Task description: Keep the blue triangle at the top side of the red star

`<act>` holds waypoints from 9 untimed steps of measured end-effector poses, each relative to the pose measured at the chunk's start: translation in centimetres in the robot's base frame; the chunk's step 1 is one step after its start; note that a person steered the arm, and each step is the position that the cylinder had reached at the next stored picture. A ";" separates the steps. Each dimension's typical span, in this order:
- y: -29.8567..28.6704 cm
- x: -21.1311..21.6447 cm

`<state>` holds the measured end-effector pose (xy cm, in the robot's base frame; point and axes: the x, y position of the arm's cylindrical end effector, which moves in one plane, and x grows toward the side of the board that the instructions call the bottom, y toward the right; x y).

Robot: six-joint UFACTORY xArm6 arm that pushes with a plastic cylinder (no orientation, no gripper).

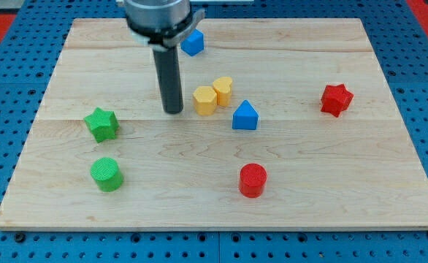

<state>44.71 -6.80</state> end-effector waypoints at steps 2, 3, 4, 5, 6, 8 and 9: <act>8.9 0.5; 9.7 -0.6; 11.7 -0.3; 15.8 -0.4; 16.6 -2.7; 15.9 -6.4; 15.6 -6.8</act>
<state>37.94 8.83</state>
